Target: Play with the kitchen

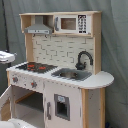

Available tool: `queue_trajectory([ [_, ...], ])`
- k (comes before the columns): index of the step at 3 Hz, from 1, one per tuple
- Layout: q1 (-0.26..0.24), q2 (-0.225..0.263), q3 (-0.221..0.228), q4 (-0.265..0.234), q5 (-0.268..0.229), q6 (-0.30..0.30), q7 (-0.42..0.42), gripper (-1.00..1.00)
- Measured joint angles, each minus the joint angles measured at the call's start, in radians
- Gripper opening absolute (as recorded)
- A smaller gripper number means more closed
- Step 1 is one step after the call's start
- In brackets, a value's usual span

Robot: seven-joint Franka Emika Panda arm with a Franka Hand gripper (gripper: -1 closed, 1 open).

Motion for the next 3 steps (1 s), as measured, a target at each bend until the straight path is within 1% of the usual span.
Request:
queue_trajectory([
  [1,-0.001,0.000,-0.051,0.001,0.000,0.053,-0.075,1.00],
  [2,-0.007,0.002,-0.114,0.004,0.000,0.116,-0.144,1.00],
  [3,-0.028,0.014,-0.174,0.007,0.000,0.204,-0.184,1.00],
])
